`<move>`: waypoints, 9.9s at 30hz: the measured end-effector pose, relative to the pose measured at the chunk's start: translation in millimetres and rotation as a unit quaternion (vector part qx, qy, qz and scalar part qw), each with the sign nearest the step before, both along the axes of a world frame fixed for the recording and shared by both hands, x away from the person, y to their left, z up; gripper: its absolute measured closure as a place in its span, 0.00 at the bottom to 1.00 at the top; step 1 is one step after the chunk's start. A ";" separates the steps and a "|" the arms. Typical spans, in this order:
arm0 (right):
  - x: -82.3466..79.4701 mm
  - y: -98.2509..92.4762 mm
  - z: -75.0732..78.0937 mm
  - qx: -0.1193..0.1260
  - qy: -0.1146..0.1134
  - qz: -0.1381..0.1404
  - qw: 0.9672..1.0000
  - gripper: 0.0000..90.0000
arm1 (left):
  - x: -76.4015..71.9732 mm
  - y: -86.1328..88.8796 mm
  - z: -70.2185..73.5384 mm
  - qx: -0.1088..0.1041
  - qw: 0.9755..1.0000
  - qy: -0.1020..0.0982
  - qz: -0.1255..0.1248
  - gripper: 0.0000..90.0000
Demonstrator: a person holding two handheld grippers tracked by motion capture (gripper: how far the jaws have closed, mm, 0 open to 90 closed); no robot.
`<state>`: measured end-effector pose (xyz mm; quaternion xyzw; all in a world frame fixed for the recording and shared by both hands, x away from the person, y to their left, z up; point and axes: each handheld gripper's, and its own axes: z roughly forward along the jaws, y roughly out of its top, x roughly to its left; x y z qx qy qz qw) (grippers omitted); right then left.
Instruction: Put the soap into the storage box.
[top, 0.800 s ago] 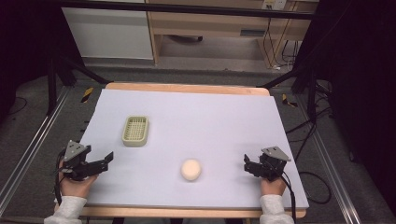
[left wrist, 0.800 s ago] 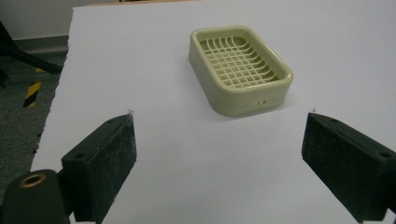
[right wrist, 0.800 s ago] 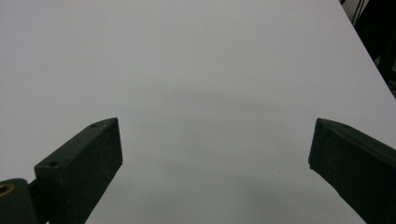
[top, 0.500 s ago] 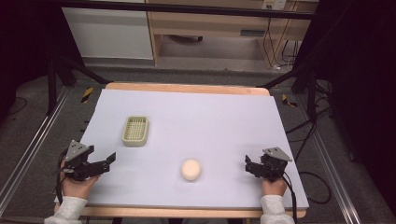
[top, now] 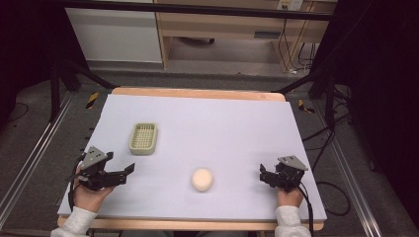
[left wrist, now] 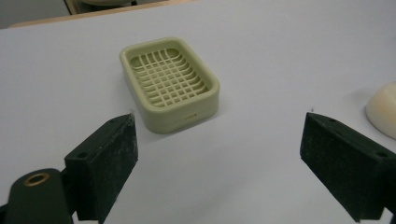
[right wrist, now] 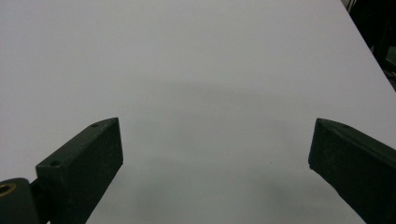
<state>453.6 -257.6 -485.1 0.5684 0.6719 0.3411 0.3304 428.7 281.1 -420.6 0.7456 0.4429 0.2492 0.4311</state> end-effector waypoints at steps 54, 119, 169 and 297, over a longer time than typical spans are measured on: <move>-4.8 2.1 -0.6 -0.009 -0.021 -0.004 1.000 0.04 | 17.4 -81.4 21.0 0.042 0.991 0.016 -0.128 0.13; -0.7 6.6 -2.2 -0.028 0.000 0.006 1.000 0.04 | 27.6 -178.0 17.2 0.157 0.937 0.104 -0.295 0.14; 0.0 6.1 -2.4 -0.028 0.002 0.007 1.000 0.04 | 39.4 -210.6 -33.5 0.152 0.937 0.137 -0.284 0.17; 0.5 8.3 -2.8 -0.038 0.006 0.010 0.999 0.04 | 86.4 -94.2 32.6 0.104 0.981 0.106 -0.121 0.27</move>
